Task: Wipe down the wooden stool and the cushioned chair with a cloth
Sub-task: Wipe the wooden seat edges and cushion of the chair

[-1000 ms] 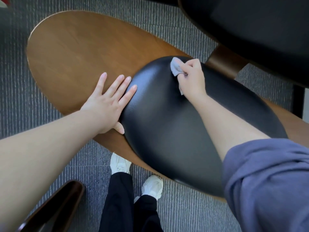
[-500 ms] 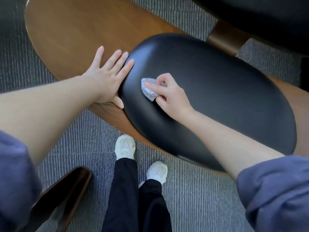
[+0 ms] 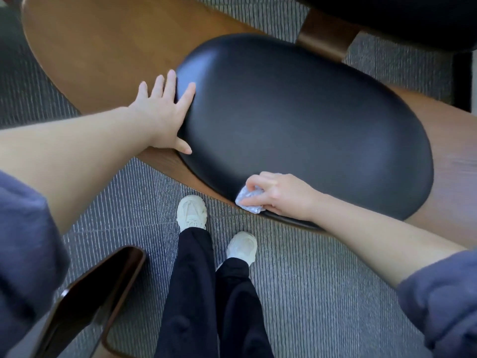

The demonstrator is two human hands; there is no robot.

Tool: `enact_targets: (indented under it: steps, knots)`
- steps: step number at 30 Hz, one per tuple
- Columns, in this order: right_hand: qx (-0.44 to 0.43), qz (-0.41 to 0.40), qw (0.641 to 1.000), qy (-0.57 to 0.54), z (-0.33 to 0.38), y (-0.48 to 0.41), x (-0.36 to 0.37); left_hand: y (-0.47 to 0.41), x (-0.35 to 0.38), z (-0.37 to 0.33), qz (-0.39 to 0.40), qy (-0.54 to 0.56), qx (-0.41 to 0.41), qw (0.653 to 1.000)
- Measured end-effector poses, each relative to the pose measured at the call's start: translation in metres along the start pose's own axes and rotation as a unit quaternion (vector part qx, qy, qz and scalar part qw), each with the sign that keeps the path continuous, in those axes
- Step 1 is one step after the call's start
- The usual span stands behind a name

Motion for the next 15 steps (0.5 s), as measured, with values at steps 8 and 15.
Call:
enact_targets:
  steps: [8, 15]
  knots:
    - [0.128, -0.079, 0.988, -0.038, -0.048, -0.008, -0.016, -0.04, -0.009, -0.039, 0.011, -0.081, 0.046, 0.996]
    - [0.37, -0.098, 0.915, -0.128, -0.154, -0.038, -0.021, -0.057, -0.003, -0.036, 0.089, -0.079, 0.006, 0.993]
Point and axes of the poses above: each hand's wrist, its own y-axis away from the middle knuckle, its own x-axis out of the palm, z = x × y, the point moved 9 cm from there along -y, towards the middle knuckle, and after that the axes turned 13 degrees about y, right-handed, at the moved point
